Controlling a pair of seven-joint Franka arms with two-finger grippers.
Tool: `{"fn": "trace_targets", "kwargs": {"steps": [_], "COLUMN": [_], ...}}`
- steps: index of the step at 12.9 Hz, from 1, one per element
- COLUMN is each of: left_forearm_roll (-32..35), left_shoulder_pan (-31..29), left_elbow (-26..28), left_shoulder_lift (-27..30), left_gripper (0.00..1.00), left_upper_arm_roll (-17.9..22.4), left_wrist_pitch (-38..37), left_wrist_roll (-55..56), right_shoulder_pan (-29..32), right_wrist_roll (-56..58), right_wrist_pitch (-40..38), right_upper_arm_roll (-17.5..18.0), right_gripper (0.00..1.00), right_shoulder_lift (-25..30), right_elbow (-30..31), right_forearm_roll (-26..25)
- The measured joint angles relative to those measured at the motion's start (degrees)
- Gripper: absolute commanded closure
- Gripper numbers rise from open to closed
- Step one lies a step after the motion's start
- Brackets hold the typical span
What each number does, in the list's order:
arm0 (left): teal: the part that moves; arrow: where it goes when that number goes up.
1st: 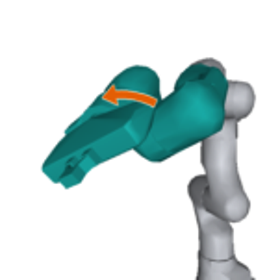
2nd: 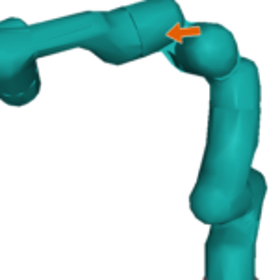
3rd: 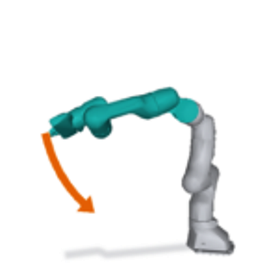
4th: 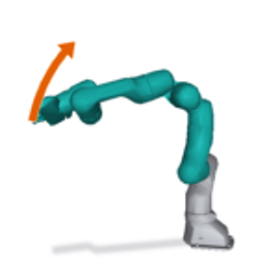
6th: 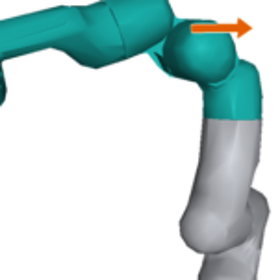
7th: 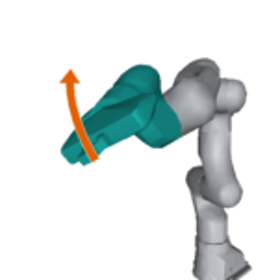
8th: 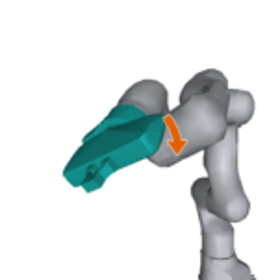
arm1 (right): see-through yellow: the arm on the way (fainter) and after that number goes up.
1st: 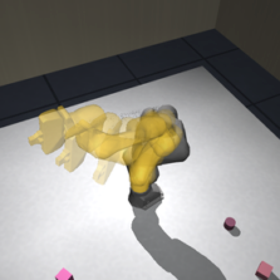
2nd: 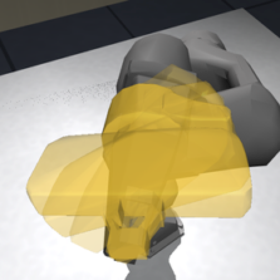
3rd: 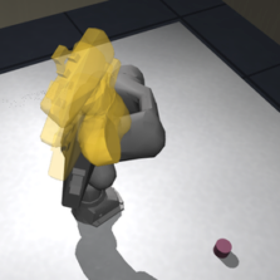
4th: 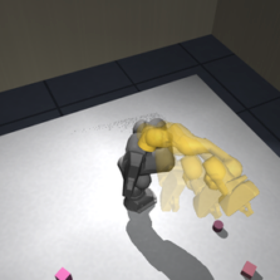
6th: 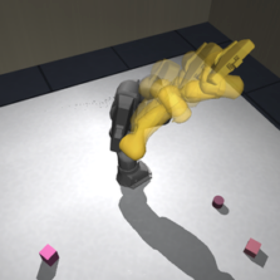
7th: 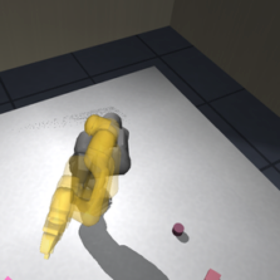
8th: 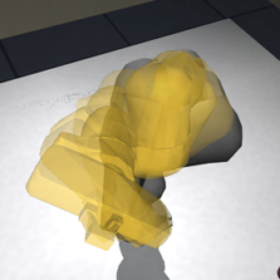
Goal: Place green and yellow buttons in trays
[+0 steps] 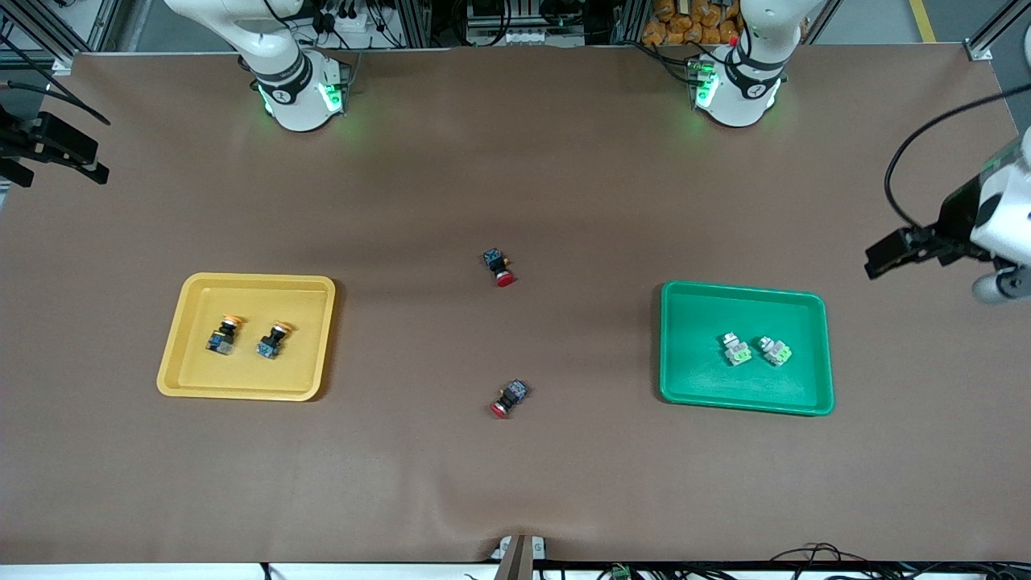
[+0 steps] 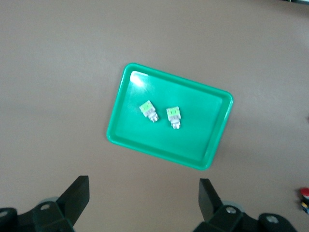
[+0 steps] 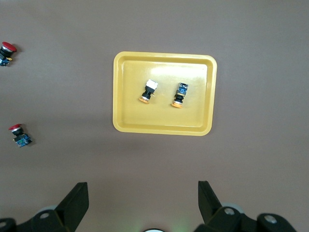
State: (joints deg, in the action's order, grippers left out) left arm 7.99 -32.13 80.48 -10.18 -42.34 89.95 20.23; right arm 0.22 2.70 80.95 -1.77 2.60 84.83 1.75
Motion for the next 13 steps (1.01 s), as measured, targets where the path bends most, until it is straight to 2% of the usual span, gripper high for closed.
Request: {"fn": "trace_targets", "kwargs": {"steps": [3,7,10,13], "left_forearm_roll": [-4.84,-8.44,-8.48,-8.48], "left_shoulder_pan": [11.16,21.69,29.23,31.77], "left_elbow": [0.37,5.89,11.99,16.35], "left_shoulder_lift": [4.99,10.7,15.62,19.79], "left_gripper": [0.0,0.0,0.0,0.0], "left_upper_arm_roll": [14.81,27.63,33.64,35.22], "left_wrist_pitch": [-3.2,-4.07,-4.12,-4.09], "left_wrist_roll": [-3.53,-5.24,-5.24,-5.24], "right_shoulder_pan": [0.0,0.02,0.05,0.05], "right_wrist_roll": [0.0,0.0,0.0,0.0], "right_wrist_pitch": [-0.06,-0.08,-0.08,-0.09], "right_upper_arm_roll": [-0.01,-0.07,-0.13,-0.14], "right_gripper": [0.0,0.0,0.0,0.0], "right_shoulder_lift": [0.0,0.0,0.0,0.0], "right_elbow": [0.01,0.01,0.02,0.02], "right_forearm_roll": [0.0,0.0,0.0,0.0]}}
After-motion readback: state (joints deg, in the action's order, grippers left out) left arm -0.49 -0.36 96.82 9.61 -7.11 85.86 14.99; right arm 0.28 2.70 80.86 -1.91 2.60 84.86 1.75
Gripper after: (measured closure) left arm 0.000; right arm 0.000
